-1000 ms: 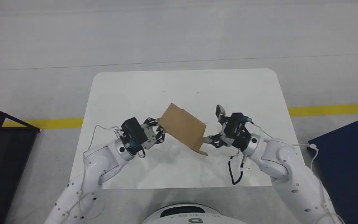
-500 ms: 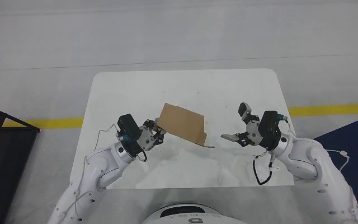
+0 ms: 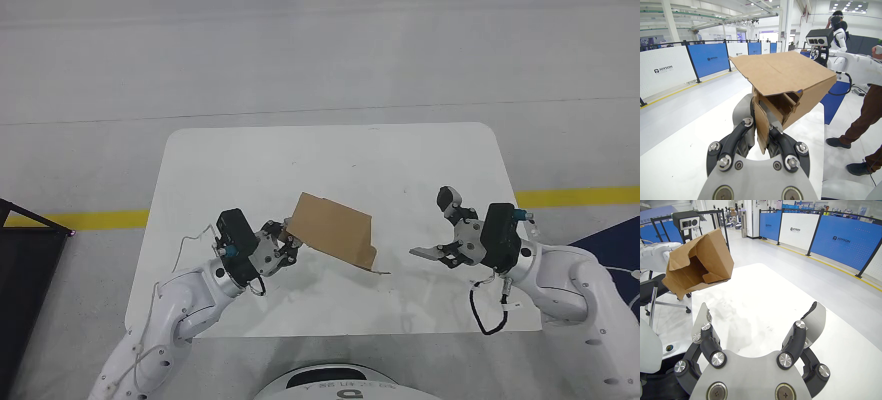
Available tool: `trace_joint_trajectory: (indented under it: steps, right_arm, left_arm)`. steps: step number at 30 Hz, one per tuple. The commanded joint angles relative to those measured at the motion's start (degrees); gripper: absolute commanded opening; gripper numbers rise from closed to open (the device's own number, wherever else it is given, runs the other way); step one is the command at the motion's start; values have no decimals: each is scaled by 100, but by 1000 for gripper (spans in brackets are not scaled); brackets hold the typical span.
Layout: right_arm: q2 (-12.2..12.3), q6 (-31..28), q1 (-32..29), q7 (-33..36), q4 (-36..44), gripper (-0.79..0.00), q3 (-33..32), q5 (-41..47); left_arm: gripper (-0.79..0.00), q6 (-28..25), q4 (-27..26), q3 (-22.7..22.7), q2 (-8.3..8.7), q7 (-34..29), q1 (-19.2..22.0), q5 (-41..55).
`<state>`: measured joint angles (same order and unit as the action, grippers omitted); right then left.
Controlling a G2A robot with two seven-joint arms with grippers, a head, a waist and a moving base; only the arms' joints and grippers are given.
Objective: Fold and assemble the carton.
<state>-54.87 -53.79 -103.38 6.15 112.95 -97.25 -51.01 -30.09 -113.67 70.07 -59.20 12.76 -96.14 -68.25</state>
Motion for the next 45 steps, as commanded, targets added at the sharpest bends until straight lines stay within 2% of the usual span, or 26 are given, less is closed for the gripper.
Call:
trace_joint_trajectory:
  steps: [1,4,8,15,20,25,45]
  right_arm:
    - [-5,40,5,-23,19,0,40,57]
    - [0,-86,41,8,1,0,128,351]
    - [48,-421,45,105,-49,0,202,1183]
    - [318,-421,213,1067,196,0,434,2205]
    - [466,-421,420,1412,149,0,582,2600]
    - [545,-421,648,1558,45,0,716,2612]
    - [735,-421,1268,2051,218,0,1458,2053]
  left_arm:
    - [-785,126,-83,-15,-16,-81,-33,279]
    - [-785,288,-261,-51,-34,-354,-74,632]
    - [-785,491,-444,-124,-54,-656,-98,755]
    - [-785,627,-429,-274,-94,-938,38,813]
    - [-785,675,-363,-337,-120,-1018,137,887]
    - [-785,411,-323,-369,-124,-1026,222,832]
    - [-785,191,-267,-463,-158,-1013,303,725]
